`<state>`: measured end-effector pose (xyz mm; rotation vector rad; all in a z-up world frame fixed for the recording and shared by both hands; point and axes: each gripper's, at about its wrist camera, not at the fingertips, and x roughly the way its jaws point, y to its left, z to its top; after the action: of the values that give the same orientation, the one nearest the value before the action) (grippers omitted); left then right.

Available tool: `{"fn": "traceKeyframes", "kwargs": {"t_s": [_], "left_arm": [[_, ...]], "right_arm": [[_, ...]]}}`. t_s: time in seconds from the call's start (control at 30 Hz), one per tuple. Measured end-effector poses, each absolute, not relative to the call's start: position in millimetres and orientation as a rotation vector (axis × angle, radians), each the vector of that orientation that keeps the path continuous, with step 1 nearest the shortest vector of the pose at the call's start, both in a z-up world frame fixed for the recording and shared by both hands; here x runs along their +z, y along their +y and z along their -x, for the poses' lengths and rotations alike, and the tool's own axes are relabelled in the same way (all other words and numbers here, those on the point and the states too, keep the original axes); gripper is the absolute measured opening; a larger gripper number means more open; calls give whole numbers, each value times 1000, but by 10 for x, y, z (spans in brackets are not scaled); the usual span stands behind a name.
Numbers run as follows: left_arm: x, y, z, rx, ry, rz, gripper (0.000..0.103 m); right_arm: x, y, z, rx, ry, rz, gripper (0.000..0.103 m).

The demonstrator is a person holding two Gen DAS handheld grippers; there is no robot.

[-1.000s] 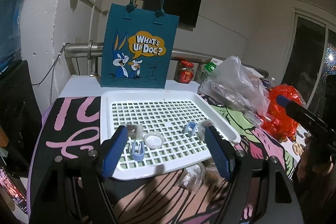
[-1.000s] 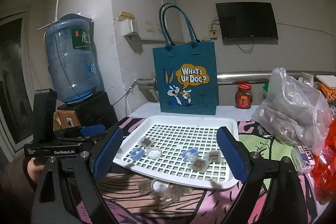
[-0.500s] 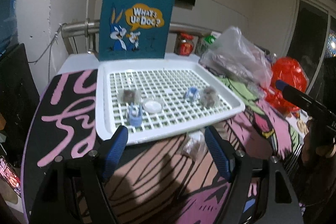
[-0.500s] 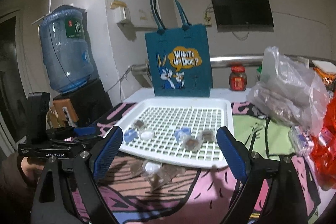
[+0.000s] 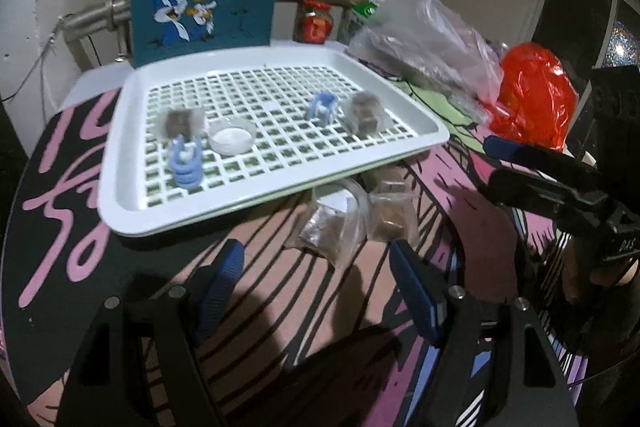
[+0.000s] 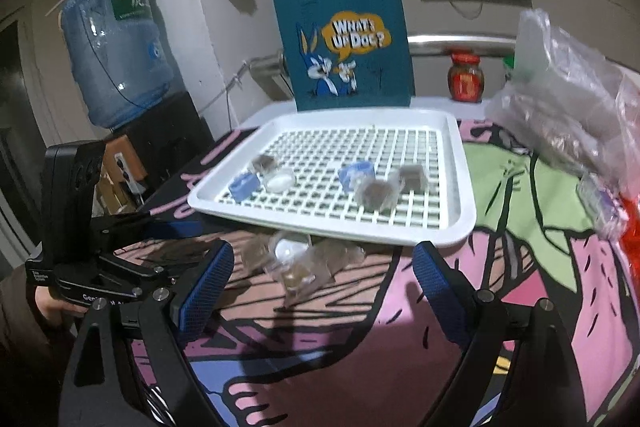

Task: Organize objects
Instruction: 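Withdraw both grippers and move the left gripper toward another clear box, then close the left gripper on a clear box while the right gripper grasps a clear zip bag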

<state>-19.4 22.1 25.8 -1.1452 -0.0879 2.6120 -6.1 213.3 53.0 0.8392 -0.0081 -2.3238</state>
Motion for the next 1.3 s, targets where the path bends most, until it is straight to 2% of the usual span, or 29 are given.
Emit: {"fn": "traceKeyframes", "kwargs": {"t_s": [0.1, 0.27, 0.6, 1.17, 1.3], "left_arm": [[236, 238, 257, 2605, -83, 1160, 75], [202, 288, 355, 2585, -58, 1181, 66], [144, 369, 461, 2512, -46, 1186, 32], [226, 88, 232, 2546, -161, 1167, 30], [199, 105, 217, 2521, -156, 1178, 30]], "right_arm": [[466, 2131, 87, -2317, -1, -869, 91], [417, 2105, 97, -2312, 8, -890, 91], [373, 2042, 95, -2293, 27, -913, 91], [331, 1617, 1, -2168, 153, -935, 90], [320, 1511, -54, -2138, 191, -925, 81]]}}
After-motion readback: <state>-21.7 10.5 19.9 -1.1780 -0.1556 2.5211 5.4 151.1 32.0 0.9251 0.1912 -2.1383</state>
